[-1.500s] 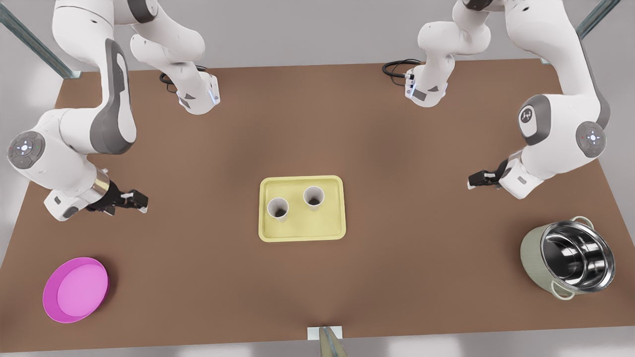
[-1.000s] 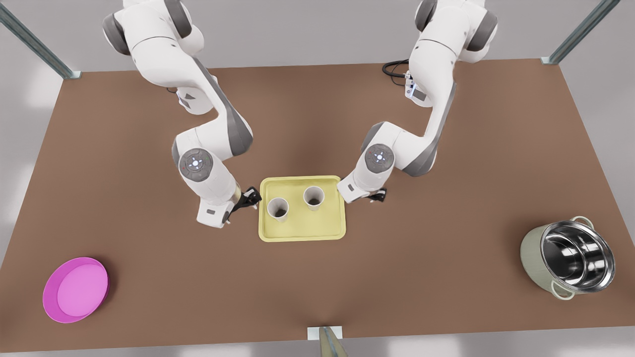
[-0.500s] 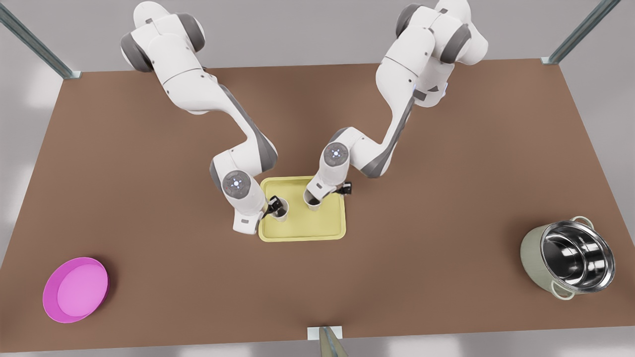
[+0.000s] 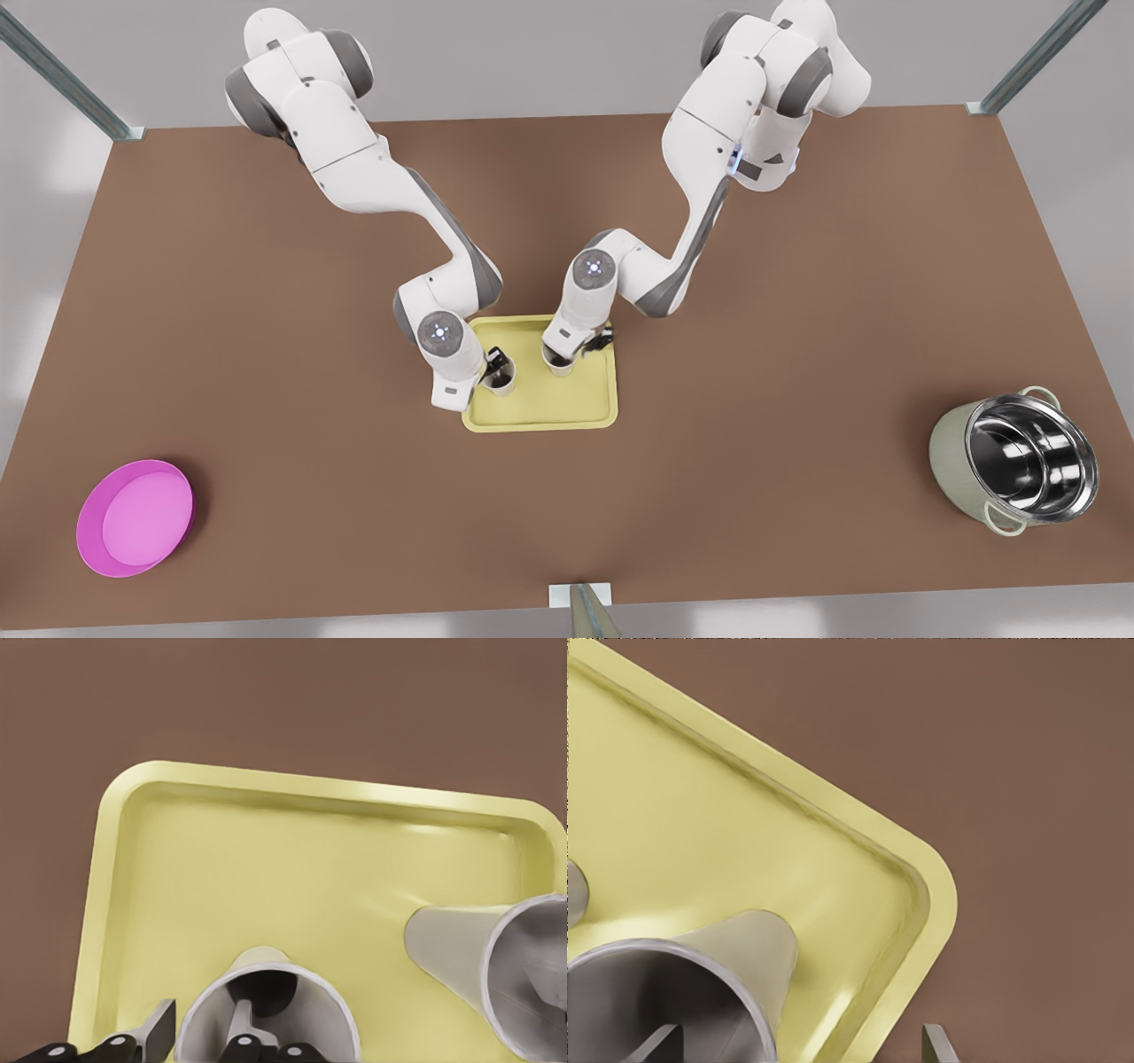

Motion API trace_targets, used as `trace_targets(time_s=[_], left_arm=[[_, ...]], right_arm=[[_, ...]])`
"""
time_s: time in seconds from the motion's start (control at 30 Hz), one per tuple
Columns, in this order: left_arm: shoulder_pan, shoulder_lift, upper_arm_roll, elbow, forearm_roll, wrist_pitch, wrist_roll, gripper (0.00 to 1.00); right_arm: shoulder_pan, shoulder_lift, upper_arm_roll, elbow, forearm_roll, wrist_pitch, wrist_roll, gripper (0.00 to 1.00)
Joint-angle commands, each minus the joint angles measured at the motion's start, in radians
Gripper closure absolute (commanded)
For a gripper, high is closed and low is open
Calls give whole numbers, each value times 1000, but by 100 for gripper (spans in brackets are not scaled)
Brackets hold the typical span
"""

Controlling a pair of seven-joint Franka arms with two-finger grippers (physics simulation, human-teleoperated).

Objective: Use the left arm to pick up the white IKEA cup from the tray and place it on the middle-left position; use the right arm to pick up the white IKEA cup from the tray and place it on the middle-right position

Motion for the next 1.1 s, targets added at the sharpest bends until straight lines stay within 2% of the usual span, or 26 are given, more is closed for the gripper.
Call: trace_targets(time_s=[0.0,0.03,0.1,0.17,0.23,0.27,0.3,0.33,0.37,0.4,0.43,0.5,0.6,0.77,0.87,0.93,0.97,1.0,1.03,1.07], left_arm=[[-1,-1,0,8,-1,22,-193,81],[-1,-1,0,8,-1,22,-195,85],[-1,-1,0,8,-2,20,-196,91],[-1,-10,2,8,1,14,-193,92],[10,-75,12,6,1,-70,-181,92],[32,-128,35,-23,-2,-119,-102,92],[88,-211,35,-119,-7,-110,-9,91],[124,-268,35,-213,-7,-80,52,91],[164,-331,37,-362,-7,40,126,91],[246,-391,37,-446,-7,66,267,91],[300,-409,37,-485,-7,77,354,91],[407,-429,38,-623,-10,261,544,91],[536,-389,37,-600,-78,315,788,91],[556,-357,37,-574,-148,382,819,91],[558,-343,37,-581,-148,400,819,91],[558,-337,37,-580,-148,400,819,90],[558,-337,37,-580,-148,400,819,81],[558,-337,37,-580,-148,402,824,14],[558,-337,37,-580,-148,402,851,0],[558,-340,37,-580,-150,400,851,0]], right_arm=[[0,-5,2,-6,2,38,-7,0],[0,-5,4,-6,2,38,-7,0],[0,-4,8,-6,2,35,6,34],[0,-2,13,-6,2,35,6,52],[0,-1,15,-6,2,34,6,60],[0,-1,15,-6,2,32,7,68],[0,-1,15,-6,2,31,9,79],[0,-1,15,-6,2,29,9,83],[0,-2,15,-6,3,28,9,89],[0,-4,15,-6,3,24,9,95],[0,-4,16,-6,3,24,22,97],[-3,-66,21,-2,3,-72,24,100],[-67,-189,8,6,2,-228,-26,100],[-258,-221,8,21,-6,-268,-266,100],[-343,-200,10,53,-123,-267,-324,100],[-406,-145,8,70,-126,-256,-392,100],[-439,-102,8,116,-126,-256,-427,100],[-472,-57,8,153,-126,-255,-471,100],[-491,-21,8,185,-126,-252,-499,100],[-500,10,8,207,-127,-247,-505,100]])
